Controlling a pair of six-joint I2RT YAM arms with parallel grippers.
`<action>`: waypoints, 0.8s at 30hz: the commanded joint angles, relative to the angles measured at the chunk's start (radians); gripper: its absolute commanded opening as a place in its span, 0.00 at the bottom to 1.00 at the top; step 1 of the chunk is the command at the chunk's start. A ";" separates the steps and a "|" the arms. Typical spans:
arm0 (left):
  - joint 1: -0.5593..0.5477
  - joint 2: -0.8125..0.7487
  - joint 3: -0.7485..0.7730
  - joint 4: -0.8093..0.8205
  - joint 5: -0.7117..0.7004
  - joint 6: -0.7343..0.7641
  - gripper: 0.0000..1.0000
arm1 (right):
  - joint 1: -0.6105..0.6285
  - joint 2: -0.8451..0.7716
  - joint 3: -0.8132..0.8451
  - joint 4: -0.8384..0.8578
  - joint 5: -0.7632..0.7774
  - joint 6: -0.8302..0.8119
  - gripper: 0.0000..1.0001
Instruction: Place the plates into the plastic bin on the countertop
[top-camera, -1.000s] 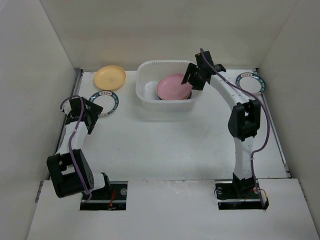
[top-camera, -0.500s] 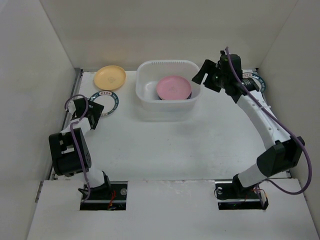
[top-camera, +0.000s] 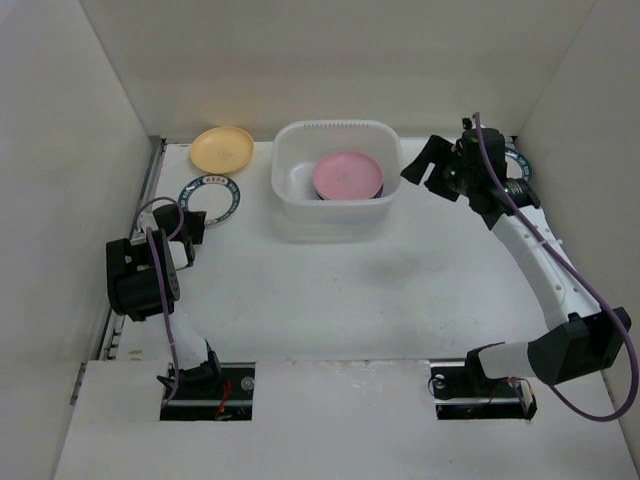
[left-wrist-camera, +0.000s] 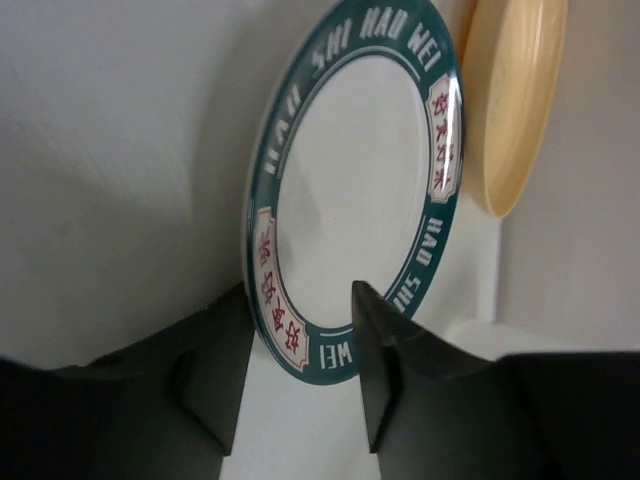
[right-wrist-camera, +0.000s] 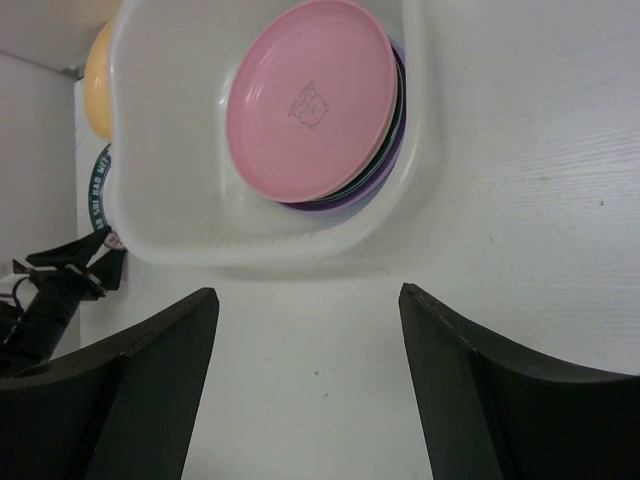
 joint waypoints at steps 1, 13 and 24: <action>-0.008 0.095 -0.042 0.031 0.014 -0.079 0.32 | -0.018 -0.053 -0.022 0.063 -0.017 -0.016 0.79; 0.022 -0.564 -0.191 -0.231 0.013 -0.030 0.04 | -0.047 -0.039 -0.040 0.080 -0.023 -0.014 0.79; -0.217 -0.643 0.484 -0.630 0.092 0.223 0.05 | -0.173 -0.106 -0.210 0.131 0.014 0.078 0.79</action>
